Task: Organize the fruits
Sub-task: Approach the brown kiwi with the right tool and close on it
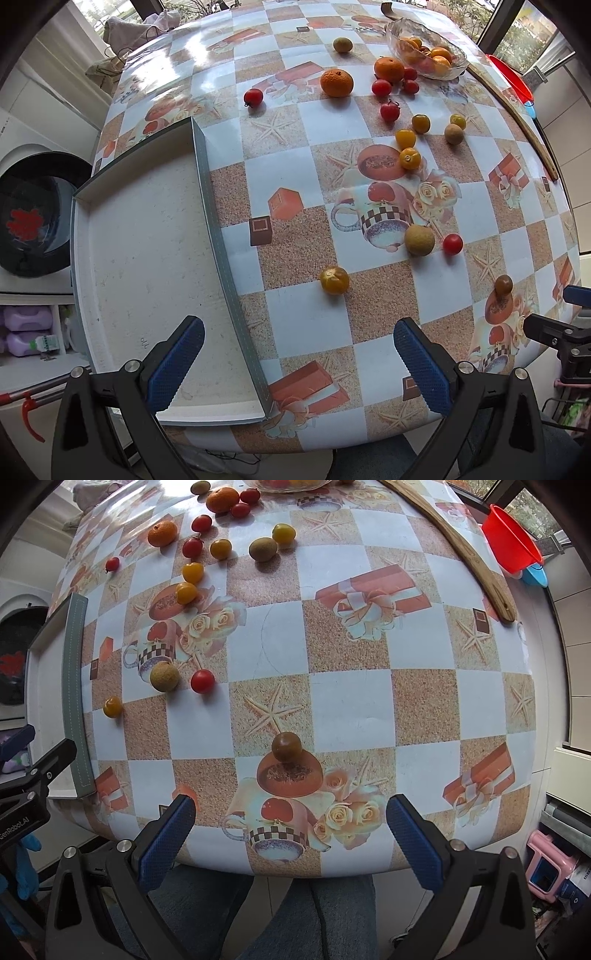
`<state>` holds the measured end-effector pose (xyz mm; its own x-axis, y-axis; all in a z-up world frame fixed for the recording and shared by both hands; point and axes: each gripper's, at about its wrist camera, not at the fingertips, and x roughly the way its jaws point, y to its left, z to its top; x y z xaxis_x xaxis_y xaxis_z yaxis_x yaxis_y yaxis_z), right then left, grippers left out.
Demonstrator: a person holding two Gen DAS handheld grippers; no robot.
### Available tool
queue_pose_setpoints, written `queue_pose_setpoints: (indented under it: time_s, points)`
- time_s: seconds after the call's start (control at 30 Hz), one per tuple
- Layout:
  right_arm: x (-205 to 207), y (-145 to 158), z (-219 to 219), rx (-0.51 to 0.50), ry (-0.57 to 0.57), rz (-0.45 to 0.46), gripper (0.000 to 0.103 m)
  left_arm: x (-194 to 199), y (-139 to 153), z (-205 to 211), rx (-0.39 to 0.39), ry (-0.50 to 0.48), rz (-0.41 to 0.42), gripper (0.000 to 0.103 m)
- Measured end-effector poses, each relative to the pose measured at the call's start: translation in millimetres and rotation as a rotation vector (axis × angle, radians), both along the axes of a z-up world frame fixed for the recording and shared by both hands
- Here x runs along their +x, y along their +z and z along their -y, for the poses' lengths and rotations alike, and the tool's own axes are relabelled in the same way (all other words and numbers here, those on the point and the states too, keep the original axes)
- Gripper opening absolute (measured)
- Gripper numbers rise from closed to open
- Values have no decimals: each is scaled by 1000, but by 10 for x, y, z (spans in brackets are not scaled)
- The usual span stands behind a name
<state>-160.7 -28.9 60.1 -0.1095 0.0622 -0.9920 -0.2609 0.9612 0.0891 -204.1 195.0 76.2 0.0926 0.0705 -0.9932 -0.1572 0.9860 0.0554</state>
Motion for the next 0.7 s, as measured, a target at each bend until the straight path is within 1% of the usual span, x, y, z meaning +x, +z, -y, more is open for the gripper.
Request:
queue_pose_setpoints:
  time_s: [0.4,0.7]
  points:
    - [-37,-164,58,-2,-30,-4,103,46,-206,35,-21,-6,0,103]
    - [-84,-360,9,-5,-25,17,103,130,-413,161,8,-59,7,103]
